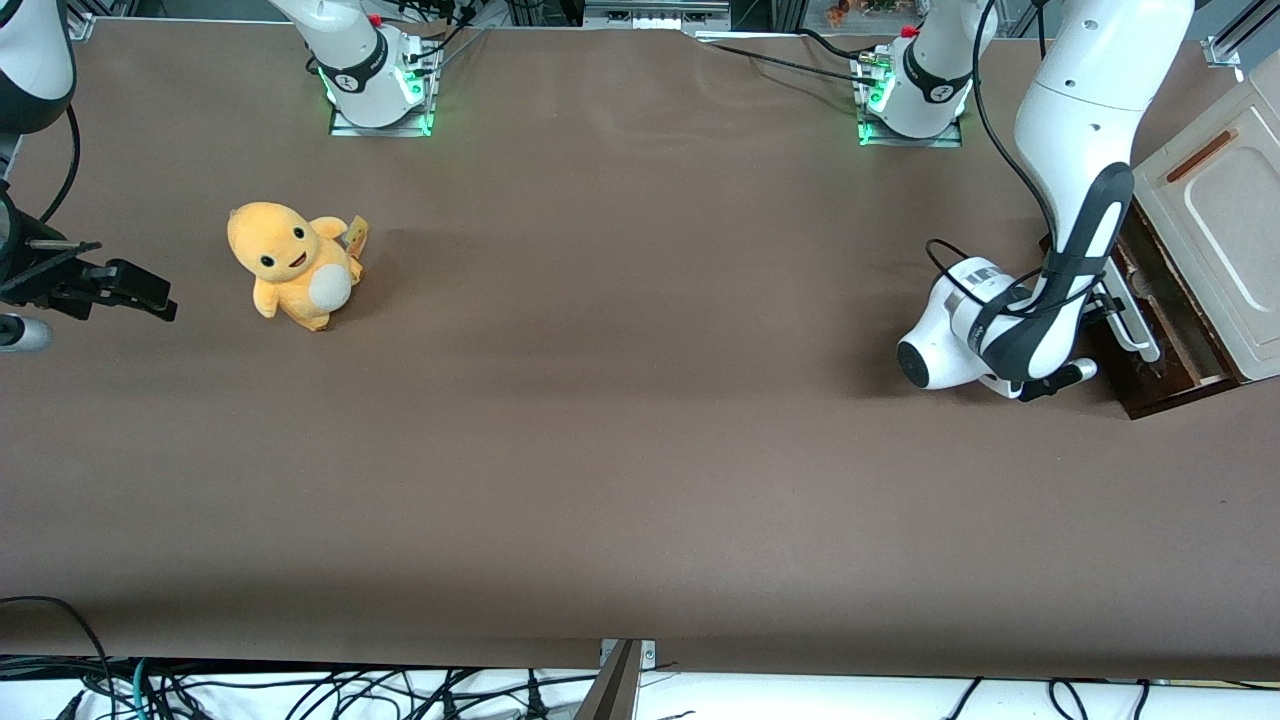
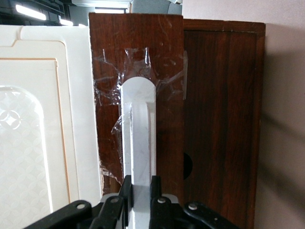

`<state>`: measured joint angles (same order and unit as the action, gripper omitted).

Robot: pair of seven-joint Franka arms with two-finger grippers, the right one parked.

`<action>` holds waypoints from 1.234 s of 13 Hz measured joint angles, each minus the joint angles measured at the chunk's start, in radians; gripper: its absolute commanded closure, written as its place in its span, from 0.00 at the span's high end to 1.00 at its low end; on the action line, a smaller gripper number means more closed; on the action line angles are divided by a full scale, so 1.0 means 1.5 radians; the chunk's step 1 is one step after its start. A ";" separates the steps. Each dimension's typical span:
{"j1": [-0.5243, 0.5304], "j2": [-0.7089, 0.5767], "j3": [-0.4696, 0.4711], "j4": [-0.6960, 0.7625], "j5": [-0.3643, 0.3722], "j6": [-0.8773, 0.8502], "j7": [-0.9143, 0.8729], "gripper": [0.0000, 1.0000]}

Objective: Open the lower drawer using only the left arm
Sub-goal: 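Pull the handle with the left gripper, sliding the drawer outward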

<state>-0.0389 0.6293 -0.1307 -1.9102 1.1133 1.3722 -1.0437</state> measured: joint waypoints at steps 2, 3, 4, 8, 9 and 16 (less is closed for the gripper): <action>0.002 0.001 -0.005 0.005 -0.004 -0.004 0.000 0.03; 0.002 0.003 -0.009 0.009 -0.007 -0.007 0.000 0.03; 0.003 0.004 -0.010 0.012 -0.008 -0.010 0.000 0.03; 0.004 0.008 -0.019 0.017 -0.010 -0.019 0.000 0.03; 0.004 0.008 -0.023 0.019 -0.017 -0.025 0.000 0.03; 0.004 0.009 -0.038 0.022 -0.029 -0.039 -0.004 0.03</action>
